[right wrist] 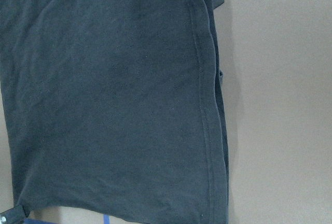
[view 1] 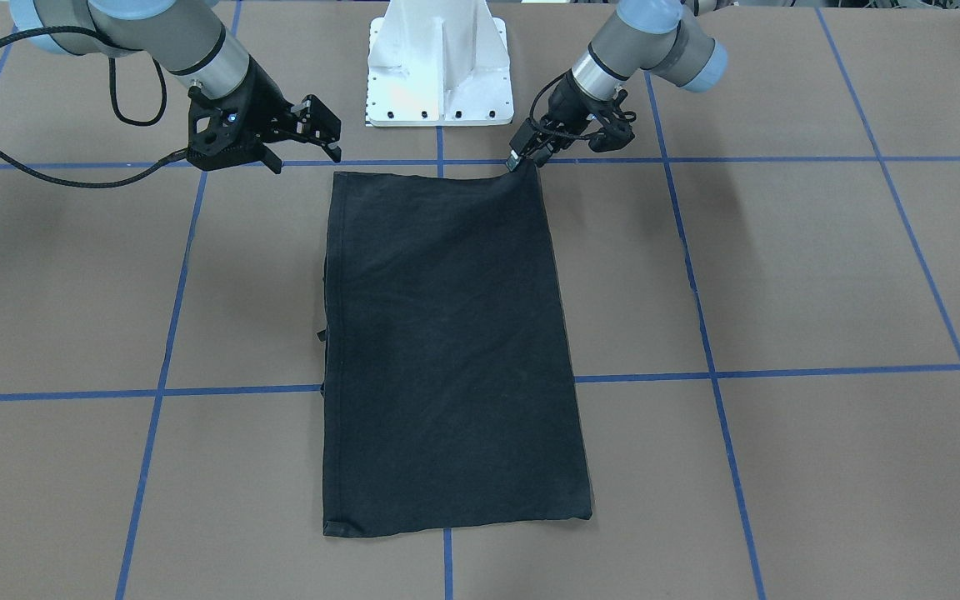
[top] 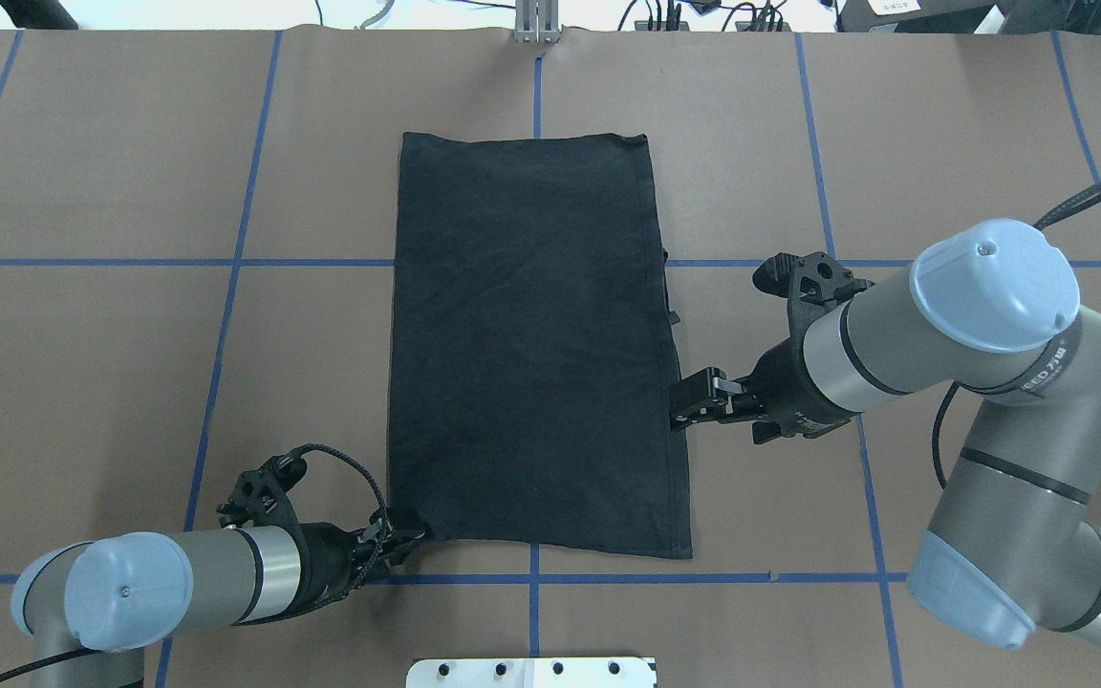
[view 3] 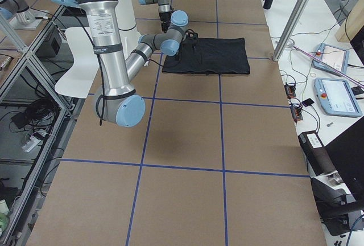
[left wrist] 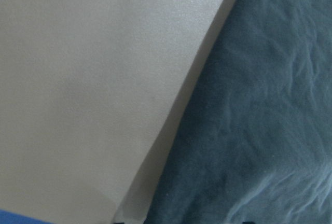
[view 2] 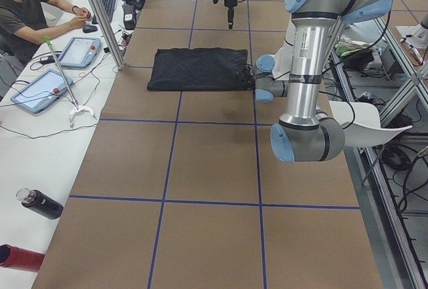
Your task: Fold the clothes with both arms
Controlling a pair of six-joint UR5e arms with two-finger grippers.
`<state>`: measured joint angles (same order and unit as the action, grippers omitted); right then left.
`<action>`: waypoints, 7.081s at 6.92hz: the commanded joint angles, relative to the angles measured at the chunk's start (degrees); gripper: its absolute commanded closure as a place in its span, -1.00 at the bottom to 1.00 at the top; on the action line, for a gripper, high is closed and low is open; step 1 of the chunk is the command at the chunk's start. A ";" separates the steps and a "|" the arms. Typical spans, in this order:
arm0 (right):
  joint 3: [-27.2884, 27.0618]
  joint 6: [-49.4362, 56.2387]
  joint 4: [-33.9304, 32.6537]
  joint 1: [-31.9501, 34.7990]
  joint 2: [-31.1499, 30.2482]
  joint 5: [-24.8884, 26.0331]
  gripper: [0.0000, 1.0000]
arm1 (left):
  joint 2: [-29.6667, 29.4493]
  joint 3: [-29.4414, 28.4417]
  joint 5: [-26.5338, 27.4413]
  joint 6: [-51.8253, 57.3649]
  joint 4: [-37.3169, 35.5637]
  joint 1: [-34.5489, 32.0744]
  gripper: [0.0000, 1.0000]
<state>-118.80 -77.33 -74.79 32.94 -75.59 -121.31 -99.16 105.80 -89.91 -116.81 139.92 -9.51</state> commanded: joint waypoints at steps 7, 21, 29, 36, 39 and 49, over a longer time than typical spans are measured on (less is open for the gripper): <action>0.06 0.17 0.09 0.11 -0.08 -0.33 -0.99 | -0.95 -0.59 0.09 0.09 0.00 0.11 0.72; 7.70 -15.04 -0.09 -16.15 0.97 18.30 -1.00 | -1.21 0.64 -0.53 0.44 0.00 -0.07 1.00; 12.27 -15.13 -0.79 -16.59 4.84 18.04 -1.00 | -1.21 0.73 -0.53 0.44 0.00 0.02 1.00; 12.63 -15.21 -0.88 -16.59 5.01 17.69 -0.01 | -1.12 0.73 -0.53 0.44 0.00 -0.07 1.00; 12.19 -15.21 -0.88 -16.24 5.27 17.60 0.95 | -1.03 0.73 -0.53 0.44 0.00 -0.07 1.00; 2.87 -13.90 -0.09 -14.65 -1.84 -1.18 1.00 | 3.09 13.54 -0.96 0.88 -9.82 3.51 1.00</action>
<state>-115.21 -91.22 -74.86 18.28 -76.64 -118.47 -96.54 117.22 -90.58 -115.93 133.02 -8.32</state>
